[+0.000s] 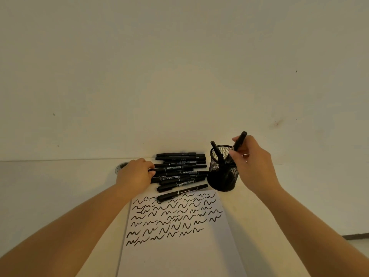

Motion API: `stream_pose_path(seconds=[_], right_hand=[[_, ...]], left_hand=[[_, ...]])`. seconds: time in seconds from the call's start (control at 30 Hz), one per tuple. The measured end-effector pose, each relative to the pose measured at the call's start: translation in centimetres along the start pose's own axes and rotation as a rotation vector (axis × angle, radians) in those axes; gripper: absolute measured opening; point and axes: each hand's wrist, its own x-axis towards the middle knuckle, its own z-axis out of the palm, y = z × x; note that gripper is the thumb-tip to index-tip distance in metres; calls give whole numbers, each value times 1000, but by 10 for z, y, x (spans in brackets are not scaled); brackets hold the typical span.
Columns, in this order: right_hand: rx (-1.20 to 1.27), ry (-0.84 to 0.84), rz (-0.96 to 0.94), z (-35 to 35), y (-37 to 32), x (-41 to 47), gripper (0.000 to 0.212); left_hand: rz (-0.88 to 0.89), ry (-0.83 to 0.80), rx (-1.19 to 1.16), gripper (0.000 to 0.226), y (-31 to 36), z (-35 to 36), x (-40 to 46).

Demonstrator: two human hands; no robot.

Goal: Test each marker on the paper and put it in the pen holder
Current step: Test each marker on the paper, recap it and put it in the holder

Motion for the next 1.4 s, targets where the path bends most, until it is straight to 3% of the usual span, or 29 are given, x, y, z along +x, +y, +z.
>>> stream_pose_path(seconds=[0.17,0.33,0.57,0.7,0.77,0.83,0.9,0.97,1.07,1.17,1.27,1.4], right_hand=[[-233,-70,-95,4,6,1,62],[-379,-155,-150,10,9,2,31],[-455,-173,-147,13,10,-1,36],[-504,-10,-286,7,2,-11,41],[-449,138,-379,4,-4,-21,34],[-323,168,-416,5,-11,-37,20],[-147,32,-303,11,-19,-57,14],[65,-199,-70,21,-27,-78,19],[291,-398,195,36,-35,-97,11],[553,-434,332,42,-40,-111,19],[663,-428,376,43,-45,-124,23],[715,-404,458,38,-49,-133,28]], left_hand=[[4,10,-33,32,1,5,5],[24,-46,-87,32,3,6,8],[77,-22,-115,29,2,10,10],[49,147,-137,25,-1,2,1],[24,175,-197,21,0,-8,-8],[10,172,-334,16,5,-18,-22],[23,141,-502,11,13,-29,-43],[70,48,-612,7,25,-40,-69],[155,-107,-634,12,43,-48,-103],[191,-223,-676,21,54,-48,-127],[188,-339,-752,24,60,-47,-144],[201,-319,-752,20,67,-47,-161]])
